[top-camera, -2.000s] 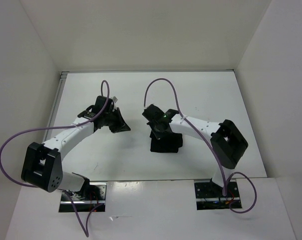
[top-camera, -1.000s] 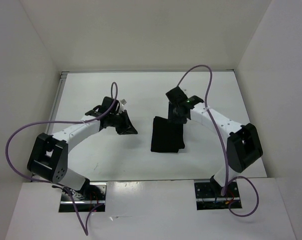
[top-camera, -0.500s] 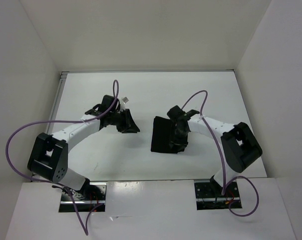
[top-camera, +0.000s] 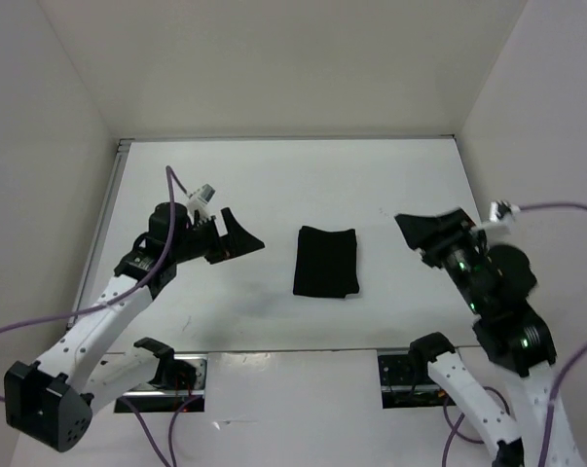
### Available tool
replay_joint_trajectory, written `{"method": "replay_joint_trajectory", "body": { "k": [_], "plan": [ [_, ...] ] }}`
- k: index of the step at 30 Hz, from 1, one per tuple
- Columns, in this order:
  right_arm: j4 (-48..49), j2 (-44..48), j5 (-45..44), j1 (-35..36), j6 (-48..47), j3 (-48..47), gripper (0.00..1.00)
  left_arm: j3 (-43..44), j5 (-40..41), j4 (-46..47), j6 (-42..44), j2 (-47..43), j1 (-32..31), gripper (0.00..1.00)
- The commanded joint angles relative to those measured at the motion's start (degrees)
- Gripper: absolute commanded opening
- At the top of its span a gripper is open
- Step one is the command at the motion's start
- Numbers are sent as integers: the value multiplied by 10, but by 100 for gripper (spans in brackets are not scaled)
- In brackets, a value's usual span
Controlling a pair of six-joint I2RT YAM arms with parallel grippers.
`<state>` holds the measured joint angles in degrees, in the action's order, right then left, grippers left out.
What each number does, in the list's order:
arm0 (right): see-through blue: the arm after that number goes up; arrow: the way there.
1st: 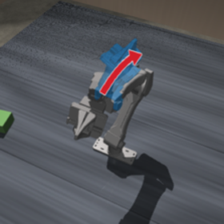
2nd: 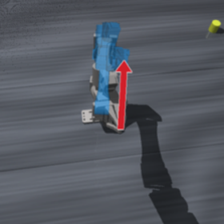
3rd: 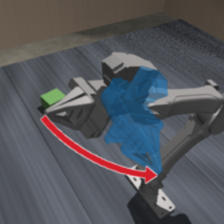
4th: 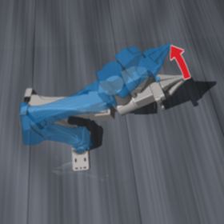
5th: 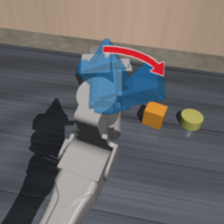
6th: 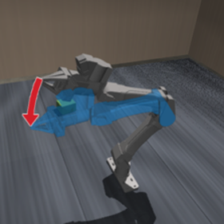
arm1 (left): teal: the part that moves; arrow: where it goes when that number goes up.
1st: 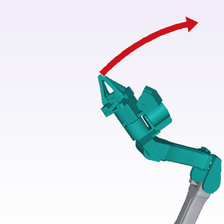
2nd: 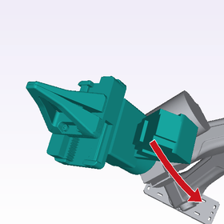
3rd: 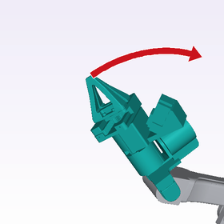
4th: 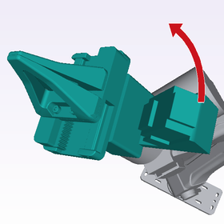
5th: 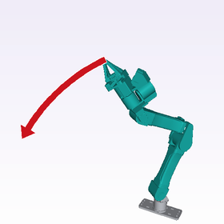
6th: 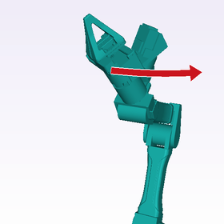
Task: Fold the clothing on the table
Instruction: Fold the skirt
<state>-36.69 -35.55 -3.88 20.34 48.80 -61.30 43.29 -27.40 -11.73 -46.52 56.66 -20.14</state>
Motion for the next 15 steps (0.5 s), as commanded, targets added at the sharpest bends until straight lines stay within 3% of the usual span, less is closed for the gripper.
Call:
{"method": "replay_joint_trajectory", "body": {
  "k": [1,5,9,11,12,15],
  "plan": [
    [21,95,5,-26,67,91,68,-11,20,1,-13,-36,7,100],
    [-4,211,-18,-26,89,121,72,-11,20,-11,4,-48,13,100],
    [-31,284,-61,-26,100,133,87,-16,0,-17,10,-43,19,100],
    [-55,326,-95,-14,109,138,90,-22,-18,-12,10,-43,19,100],
    [-63,341,-108,-8,118,144,97,-31,-18,-2,10,-43,19,100],
    [-94,391,-171,27,155,150,99,-43,-33,10,-3,-58,19,100]
  ]
}}
